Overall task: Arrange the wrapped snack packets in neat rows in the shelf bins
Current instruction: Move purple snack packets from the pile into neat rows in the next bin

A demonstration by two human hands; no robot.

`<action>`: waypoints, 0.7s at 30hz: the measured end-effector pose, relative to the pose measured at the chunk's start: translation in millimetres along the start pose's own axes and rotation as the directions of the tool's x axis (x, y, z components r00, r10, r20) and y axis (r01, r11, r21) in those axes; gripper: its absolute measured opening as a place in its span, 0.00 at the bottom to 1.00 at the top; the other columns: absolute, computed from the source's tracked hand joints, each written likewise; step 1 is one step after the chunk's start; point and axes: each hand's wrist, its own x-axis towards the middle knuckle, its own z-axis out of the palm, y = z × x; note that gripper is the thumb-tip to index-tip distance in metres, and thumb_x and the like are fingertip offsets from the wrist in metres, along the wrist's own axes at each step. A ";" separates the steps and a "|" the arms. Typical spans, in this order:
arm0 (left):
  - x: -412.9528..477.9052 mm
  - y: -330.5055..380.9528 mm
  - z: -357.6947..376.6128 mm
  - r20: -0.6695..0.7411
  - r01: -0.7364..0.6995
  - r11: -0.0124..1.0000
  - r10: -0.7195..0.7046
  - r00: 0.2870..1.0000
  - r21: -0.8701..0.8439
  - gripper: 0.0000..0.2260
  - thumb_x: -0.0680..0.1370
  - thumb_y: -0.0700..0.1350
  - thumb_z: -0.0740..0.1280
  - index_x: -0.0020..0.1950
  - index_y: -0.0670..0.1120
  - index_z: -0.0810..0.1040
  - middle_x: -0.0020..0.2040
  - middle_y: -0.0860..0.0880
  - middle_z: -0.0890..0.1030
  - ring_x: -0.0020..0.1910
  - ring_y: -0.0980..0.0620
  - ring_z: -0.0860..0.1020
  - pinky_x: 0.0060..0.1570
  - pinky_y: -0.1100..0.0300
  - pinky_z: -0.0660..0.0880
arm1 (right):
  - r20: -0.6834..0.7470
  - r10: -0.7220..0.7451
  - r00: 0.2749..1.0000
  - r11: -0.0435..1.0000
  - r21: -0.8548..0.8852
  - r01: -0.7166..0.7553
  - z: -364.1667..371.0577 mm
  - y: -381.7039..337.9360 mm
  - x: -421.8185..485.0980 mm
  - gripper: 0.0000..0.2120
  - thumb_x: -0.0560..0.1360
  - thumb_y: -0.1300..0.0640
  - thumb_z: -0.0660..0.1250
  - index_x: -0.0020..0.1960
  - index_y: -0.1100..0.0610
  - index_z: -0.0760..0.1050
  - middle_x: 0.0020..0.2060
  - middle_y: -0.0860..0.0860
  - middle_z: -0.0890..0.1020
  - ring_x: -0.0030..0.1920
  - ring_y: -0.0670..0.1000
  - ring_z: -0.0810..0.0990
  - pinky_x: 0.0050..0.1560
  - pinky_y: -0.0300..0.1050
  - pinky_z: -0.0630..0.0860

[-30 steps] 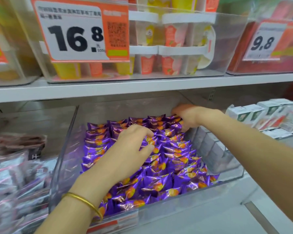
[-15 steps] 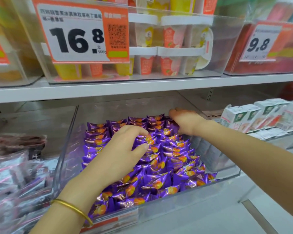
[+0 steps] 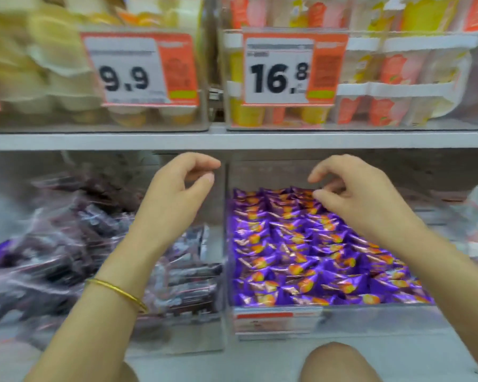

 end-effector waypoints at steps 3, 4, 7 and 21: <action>-9.6 -22.4 -35.8 -0.038 0.065 0.985 -0.059 0.998 0.163 0.14 0.77 0.37 0.63 0.46 0.58 0.76 0.46 0.57 0.79 0.45 0.59 0.77 0.54 0.55 0.75 | 0.100 -0.138 0.985 0.974 0.192 0.117 23.4 -68.2 -3.2 0.11 0.70 0.66 0.69 0.46 0.51 0.77 0.40 0.47 0.75 0.41 0.44 0.75 0.44 0.29 0.67; -14.0 -28.6 -46.2 -0.045 0.076 0.976 -0.068 0.997 0.203 0.13 0.77 0.37 0.63 0.47 0.57 0.76 0.47 0.56 0.79 0.45 0.59 0.77 0.50 0.58 0.74 | 0.151 -0.176 0.973 0.962 0.236 0.138 33.0 -84.0 -1.3 0.11 0.70 0.66 0.68 0.46 0.51 0.77 0.41 0.46 0.75 0.42 0.44 0.74 0.45 0.28 0.66; -26.2 -43.3 -73.0 -0.072 0.095 0.955 -0.078 0.994 0.280 0.11 0.77 0.38 0.63 0.50 0.54 0.77 0.49 0.55 0.79 0.46 0.61 0.76 0.45 0.66 0.70 | 0.282 -0.296 0.913 0.940 0.256 0.226 62.1 -118.2 14.3 0.11 0.72 0.67 0.67 0.51 0.54 0.79 0.45 0.48 0.77 0.42 0.43 0.75 0.46 0.31 0.66; -43.4 -78.0 -180.7 -0.466 0.270 0.950 -0.169 0.869 0.158 0.17 0.76 0.31 0.55 0.48 0.51 0.76 0.46 0.53 0.80 0.46 0.56 0.79 0.50 0.62 0.76 | 0.820 0.164 0.548 0.871 -0.382 0.311 207.4 -163.6 62.0 0.14 0.78 0.62 0.61 0.62 0.63 0.74 0.59 0.59 0.77 0.54 0.56 0.76 0.53 0.45 0.72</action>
